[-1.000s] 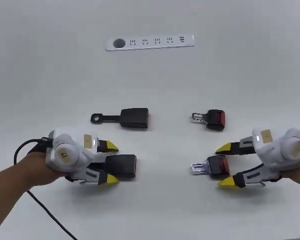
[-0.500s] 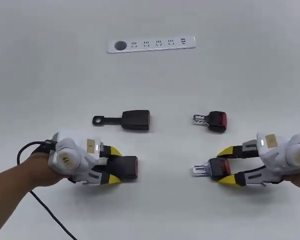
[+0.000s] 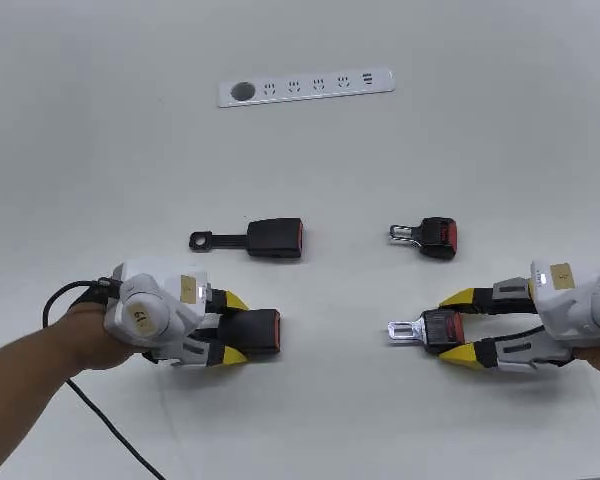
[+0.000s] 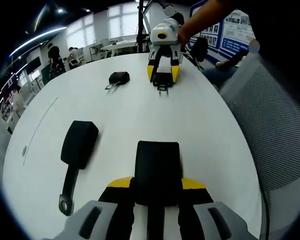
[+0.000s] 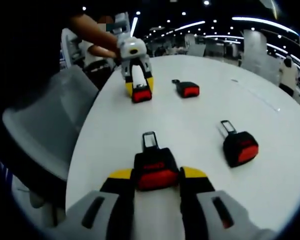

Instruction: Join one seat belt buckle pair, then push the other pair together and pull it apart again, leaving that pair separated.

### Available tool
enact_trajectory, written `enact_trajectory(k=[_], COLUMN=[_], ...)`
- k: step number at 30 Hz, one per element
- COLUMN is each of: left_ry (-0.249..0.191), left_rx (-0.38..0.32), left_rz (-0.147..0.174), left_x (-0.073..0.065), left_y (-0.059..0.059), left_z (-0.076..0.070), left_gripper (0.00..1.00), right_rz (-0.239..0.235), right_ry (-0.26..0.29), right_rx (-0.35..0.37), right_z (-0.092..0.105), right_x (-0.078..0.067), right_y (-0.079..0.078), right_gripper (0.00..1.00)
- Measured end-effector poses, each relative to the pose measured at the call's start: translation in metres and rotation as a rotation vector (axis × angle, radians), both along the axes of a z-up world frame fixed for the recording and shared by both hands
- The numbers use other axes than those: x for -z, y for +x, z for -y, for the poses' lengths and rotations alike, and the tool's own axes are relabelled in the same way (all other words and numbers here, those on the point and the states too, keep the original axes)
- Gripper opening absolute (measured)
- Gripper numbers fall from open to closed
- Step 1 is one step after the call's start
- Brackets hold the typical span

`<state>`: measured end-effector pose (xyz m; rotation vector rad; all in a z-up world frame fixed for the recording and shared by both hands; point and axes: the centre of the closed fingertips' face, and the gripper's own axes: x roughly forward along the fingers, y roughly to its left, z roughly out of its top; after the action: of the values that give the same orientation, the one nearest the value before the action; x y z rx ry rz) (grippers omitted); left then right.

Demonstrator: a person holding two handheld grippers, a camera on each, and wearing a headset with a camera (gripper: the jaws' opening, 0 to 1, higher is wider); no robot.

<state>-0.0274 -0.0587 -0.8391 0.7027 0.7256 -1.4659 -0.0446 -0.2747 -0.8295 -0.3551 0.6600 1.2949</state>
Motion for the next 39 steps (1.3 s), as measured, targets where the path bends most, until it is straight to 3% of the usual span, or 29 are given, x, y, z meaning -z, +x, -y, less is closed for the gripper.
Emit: enact_trajectory(k=[21, 28, 39], left_ry=[0.020, 0.024, 0.031], left_rx=[-0.001, -0.001, -0.001], left_rz=[-0.006, -0.009, -0.010], left_x=[0.000, -0.001, -0.001], left_y=[-0.001, -0.001, 0.000], left_z=[0.001, 0.002, 0.001], left_gripper=[0.34, 0.34, 0.34], right_rz=[0.016, 0.016, 0.027], right_ry=[0.091, 0.103, 0.112], right_rx=[0.020, 0.021, 0.001], right_z=[-0.049, -0.063, -0.101], right_x=[-0.001, 0.001, 0.005], right_y=[0.003, 0.006, 0.009], right_gripper=[0.35, 0.35, 0.35])
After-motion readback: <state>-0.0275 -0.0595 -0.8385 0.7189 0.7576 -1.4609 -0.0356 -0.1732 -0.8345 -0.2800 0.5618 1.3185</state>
